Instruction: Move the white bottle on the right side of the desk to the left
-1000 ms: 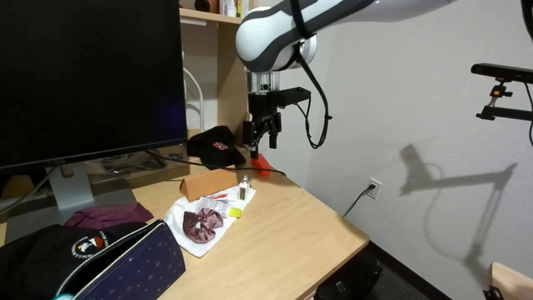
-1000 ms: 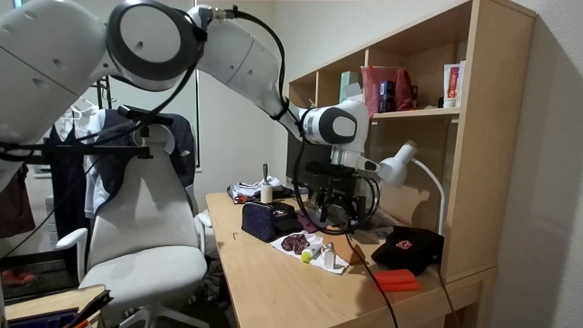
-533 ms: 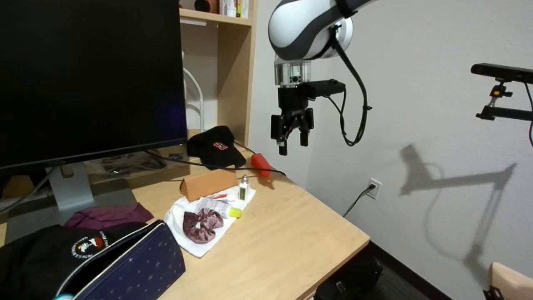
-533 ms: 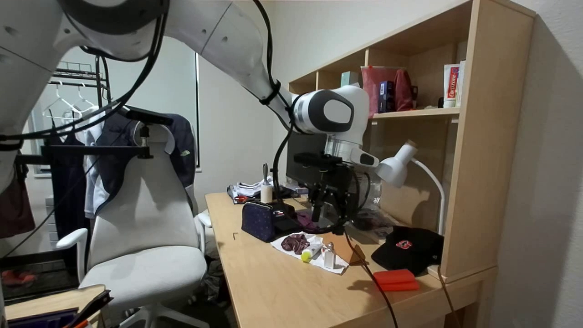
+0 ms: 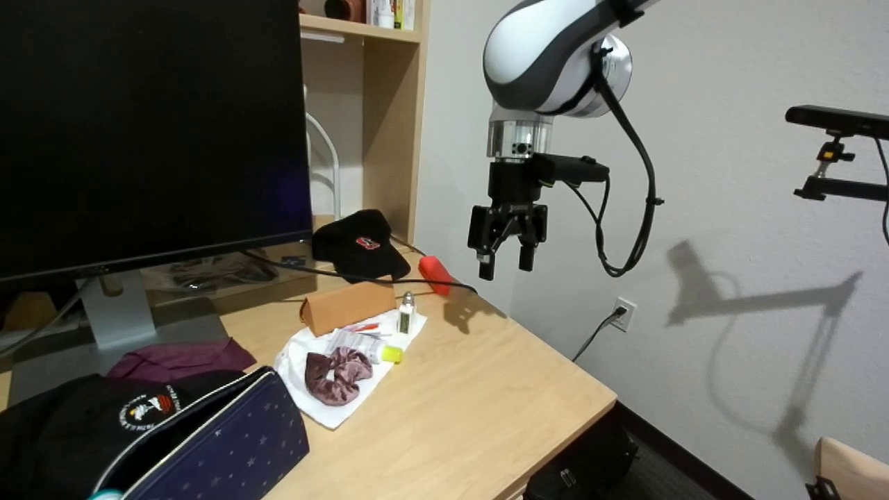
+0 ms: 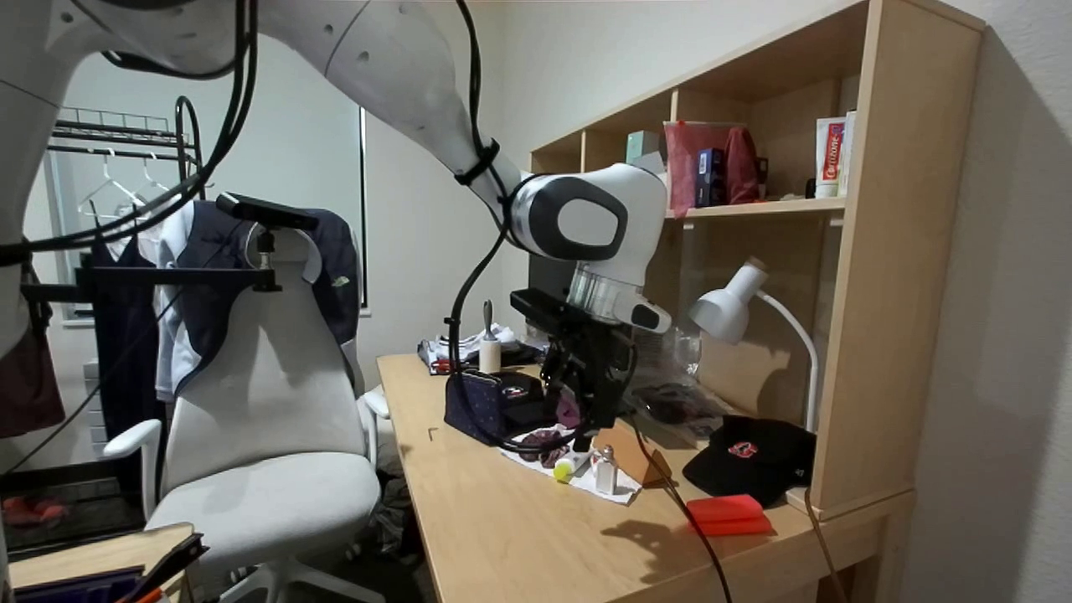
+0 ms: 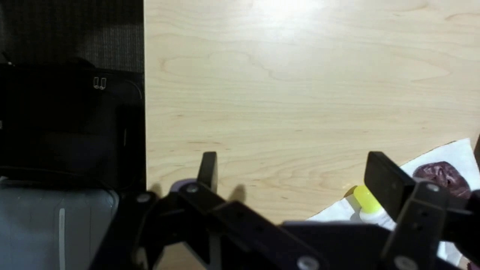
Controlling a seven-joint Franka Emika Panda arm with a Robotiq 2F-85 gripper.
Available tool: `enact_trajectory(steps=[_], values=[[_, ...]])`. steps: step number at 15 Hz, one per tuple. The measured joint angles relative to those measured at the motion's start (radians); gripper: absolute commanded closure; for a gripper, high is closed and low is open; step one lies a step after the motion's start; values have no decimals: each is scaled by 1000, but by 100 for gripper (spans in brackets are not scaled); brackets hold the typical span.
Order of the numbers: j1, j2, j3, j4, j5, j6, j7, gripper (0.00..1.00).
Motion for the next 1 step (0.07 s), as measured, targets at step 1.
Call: enact_trajectory(steps=[1], values=[[0, -6, 0, -14, 1, 7, 0, 0]])
